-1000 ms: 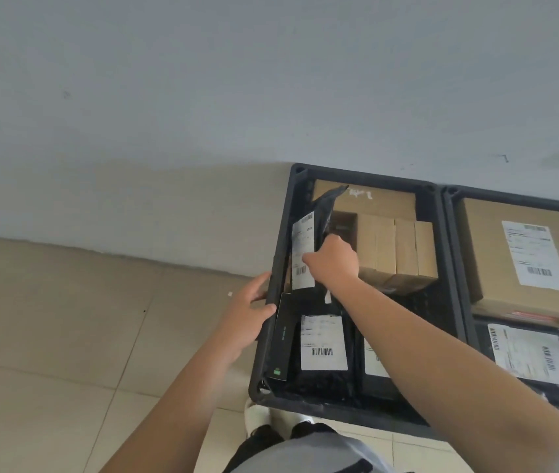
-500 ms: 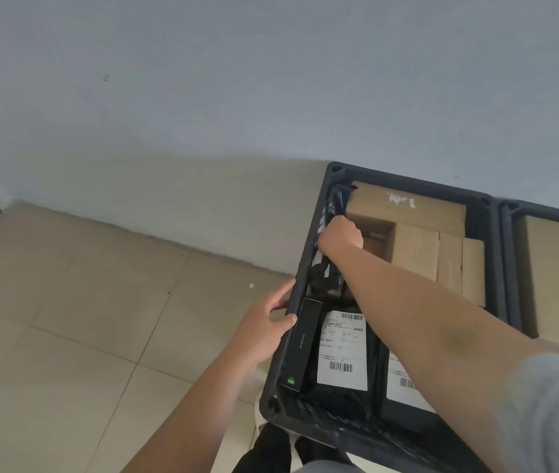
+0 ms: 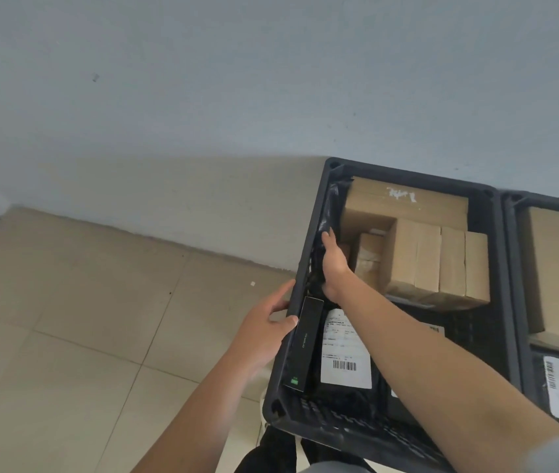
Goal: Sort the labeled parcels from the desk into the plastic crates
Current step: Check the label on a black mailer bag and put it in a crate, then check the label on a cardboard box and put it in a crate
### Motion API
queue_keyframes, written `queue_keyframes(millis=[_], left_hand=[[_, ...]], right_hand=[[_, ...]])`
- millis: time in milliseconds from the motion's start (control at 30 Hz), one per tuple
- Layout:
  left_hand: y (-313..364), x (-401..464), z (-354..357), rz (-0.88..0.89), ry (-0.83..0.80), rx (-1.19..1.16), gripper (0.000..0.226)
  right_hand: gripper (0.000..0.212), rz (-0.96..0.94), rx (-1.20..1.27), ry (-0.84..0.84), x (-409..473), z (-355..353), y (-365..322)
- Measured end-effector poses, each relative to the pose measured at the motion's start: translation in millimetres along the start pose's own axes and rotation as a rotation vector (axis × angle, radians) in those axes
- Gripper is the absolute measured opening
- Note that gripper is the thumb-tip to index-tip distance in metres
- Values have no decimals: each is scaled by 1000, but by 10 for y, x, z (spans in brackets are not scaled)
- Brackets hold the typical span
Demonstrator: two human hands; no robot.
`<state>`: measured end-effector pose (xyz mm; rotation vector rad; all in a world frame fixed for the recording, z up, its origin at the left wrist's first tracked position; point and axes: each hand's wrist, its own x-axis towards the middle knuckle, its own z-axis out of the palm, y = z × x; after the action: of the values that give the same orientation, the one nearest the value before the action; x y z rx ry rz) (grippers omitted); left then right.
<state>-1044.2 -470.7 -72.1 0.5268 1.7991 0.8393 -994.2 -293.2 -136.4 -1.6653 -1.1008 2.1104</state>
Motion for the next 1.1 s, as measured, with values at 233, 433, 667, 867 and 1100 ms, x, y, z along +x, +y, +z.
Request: queue_keyframes(millis=[233, 433, 667, 867, 1100], left_hand=[[41, -55, 0, -8, 3, 1, 59], [73, -94, -7, -20, 12, -14, 57], [231, -311, -147, 11, 25, -83, 61], [372, -464, -177, 184, 37, -277, 38], [350, -521, 314, 211, -221, -275, 25]], right_hand=[[99, 67, 88, -88, 580, -173, 104], [117, 89, 175, -122, 303, -245, 205], [60, -5, 189, 32, -901, -336, 89], [39, -105, 230, 97, -1621, -548, 358], [26, -138, 406, 427, -2303, -949, 750]])
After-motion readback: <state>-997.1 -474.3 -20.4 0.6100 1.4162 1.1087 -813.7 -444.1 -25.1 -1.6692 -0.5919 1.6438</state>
